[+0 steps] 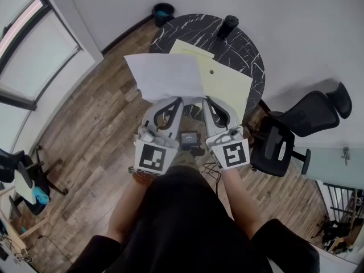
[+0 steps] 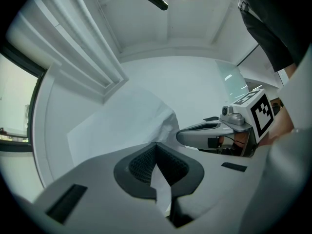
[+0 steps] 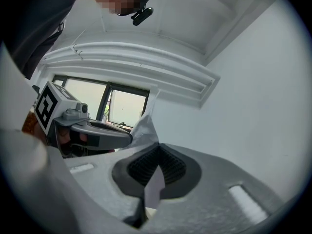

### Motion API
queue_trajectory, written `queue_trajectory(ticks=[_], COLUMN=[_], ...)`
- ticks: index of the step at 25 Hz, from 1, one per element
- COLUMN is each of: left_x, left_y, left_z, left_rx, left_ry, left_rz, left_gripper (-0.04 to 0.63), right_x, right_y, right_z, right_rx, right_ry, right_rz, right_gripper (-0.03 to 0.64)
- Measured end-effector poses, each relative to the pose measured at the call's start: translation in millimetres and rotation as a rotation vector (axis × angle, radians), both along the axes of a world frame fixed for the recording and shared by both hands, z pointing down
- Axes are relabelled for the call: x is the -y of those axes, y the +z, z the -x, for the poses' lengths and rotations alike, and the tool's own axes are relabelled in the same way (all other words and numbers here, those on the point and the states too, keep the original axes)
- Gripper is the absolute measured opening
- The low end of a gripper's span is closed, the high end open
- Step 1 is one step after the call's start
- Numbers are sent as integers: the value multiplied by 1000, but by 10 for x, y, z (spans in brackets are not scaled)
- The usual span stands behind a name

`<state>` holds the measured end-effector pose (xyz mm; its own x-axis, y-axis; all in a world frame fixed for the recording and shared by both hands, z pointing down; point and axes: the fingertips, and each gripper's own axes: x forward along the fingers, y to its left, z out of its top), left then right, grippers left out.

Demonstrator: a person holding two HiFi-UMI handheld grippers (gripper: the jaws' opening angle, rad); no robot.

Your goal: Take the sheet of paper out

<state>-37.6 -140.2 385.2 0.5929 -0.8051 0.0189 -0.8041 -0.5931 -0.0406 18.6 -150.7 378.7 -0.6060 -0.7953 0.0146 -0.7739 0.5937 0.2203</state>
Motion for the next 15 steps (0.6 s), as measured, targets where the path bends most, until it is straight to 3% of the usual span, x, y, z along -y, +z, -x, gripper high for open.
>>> queue_trajectory(ticks=[15], left_x=[51], left_y=[38], left_z=[8], left_rx=[-1], left_ry=[-4], left_rz=[11], left_gripper=[-6], right_x=[62], right_y=[64], right_z=[0], right_rx=[4], right_ry=[0], right_rz=[21], right_gripper=[-5])
